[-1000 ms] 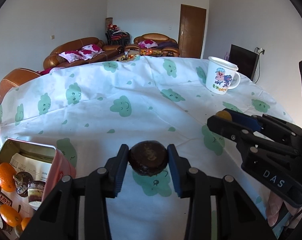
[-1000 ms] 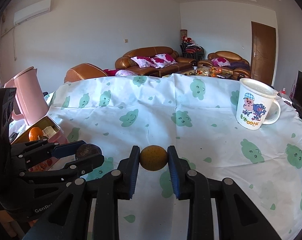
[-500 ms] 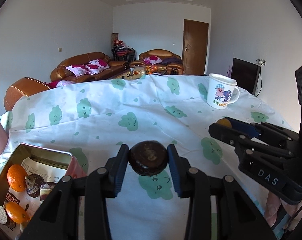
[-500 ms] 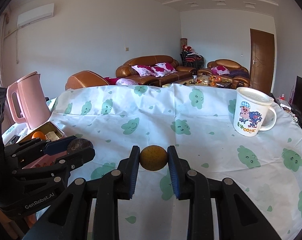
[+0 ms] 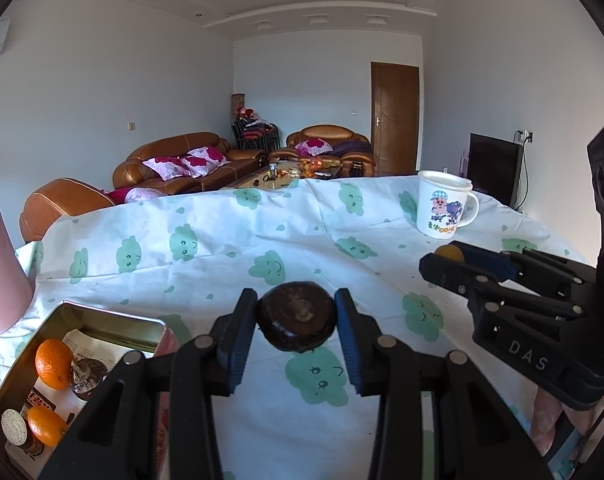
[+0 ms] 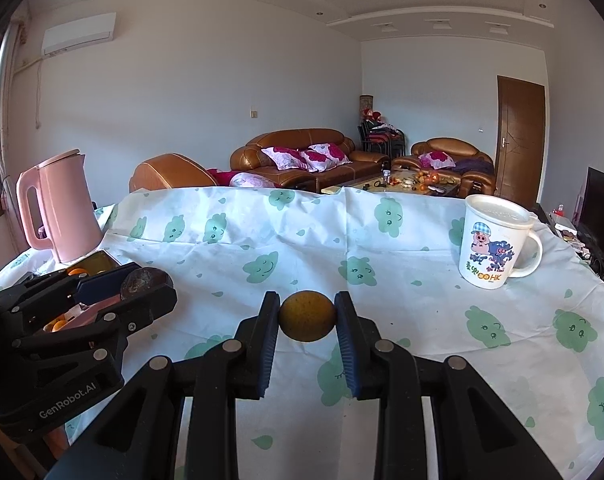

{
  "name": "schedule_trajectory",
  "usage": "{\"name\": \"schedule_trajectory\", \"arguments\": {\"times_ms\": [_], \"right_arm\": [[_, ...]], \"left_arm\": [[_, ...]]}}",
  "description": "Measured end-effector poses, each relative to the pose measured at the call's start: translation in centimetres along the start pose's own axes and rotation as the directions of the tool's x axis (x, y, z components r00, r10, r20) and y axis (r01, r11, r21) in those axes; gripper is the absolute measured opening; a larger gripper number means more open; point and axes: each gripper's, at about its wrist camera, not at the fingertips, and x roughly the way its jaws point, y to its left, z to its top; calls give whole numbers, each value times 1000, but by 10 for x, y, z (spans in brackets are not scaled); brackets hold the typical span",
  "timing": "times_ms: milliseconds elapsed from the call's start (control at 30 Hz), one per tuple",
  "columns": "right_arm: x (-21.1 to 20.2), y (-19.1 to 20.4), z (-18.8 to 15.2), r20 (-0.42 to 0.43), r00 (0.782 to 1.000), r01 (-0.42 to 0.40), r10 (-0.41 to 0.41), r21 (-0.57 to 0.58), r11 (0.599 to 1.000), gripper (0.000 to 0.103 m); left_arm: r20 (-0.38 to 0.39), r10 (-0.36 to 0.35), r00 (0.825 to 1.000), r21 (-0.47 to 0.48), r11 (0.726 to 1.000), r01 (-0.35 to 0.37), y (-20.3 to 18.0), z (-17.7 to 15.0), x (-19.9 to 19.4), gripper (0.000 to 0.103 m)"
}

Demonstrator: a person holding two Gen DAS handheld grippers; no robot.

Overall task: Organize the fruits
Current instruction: 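Carry the yellow fruit with the right tool while the left tool carries the pastry toward the tin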

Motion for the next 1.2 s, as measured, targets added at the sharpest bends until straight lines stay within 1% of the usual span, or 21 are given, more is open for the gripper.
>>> {"name": "schedule_trajectory", "arguments": {"times_ms": [267,400,600,800,1200], "right_arm": [[-11,4,-1,57,998,13,-11,-22,1000,30],[-11,5,-1,53,999,13,-12,-28,1000,30],[-12,8,-2,38,999,2,-1,-28,1000,30],[-16,23,-5,24,1000,-11,13,-53,999,30],[-12,52,-6,-5,998,-69,69,-73,995,30]], "left_arm": [[51,16,999,-3,1000,-16,0,-1,-11,41],[57,16,998,5,1000,-16,-1,-2,-13,41],[59,4,998,-14,1000,-3,3,-4,-18,41],[53,-8,999,-33,999,10,8,-7,-23,41],[45,-12,999,-67,998,15,26,-16,-39,41]]}}
